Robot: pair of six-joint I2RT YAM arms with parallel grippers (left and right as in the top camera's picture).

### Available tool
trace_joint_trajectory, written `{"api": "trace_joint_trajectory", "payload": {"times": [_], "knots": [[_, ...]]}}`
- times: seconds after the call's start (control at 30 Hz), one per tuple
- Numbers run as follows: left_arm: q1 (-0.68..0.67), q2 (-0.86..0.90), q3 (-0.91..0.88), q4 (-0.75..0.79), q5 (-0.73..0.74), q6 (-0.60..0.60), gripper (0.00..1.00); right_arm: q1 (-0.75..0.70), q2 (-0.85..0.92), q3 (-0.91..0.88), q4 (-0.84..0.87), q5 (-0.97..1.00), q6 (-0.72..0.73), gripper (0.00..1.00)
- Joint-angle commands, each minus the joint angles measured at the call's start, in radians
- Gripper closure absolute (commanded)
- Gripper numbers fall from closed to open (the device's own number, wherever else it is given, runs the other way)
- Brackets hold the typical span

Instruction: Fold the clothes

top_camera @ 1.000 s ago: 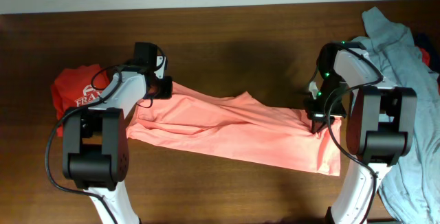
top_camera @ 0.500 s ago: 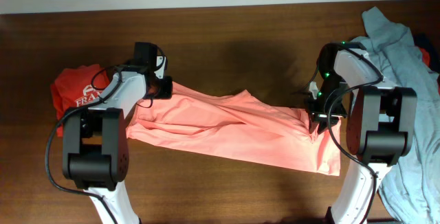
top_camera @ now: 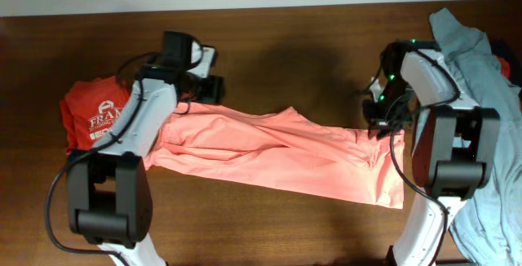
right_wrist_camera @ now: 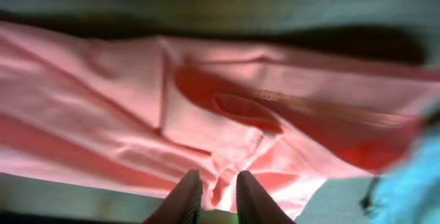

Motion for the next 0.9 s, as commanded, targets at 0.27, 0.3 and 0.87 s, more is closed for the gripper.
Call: {"api": "trace_joint_trajectory", "payload": {"times": [0.27,0.3,0.87], "knots": [[-0.189,0.048,0.004,0.139,0.063,0.099,0.22,0.003,-0.201,0.061,-0.039,-0.018,0.009,0.33],[-0.199,0.067,0.004,0.143,0.068,0.099,0.22,0.003,-0.201,0.061,-0.043,-0.031,0.009,0.34],[-0.294,0.233,0.004,0.269,0.105,0.108,0.22,0.003,-0.201,0.061,-0.045,-0.033,0.009,0.36]]}}
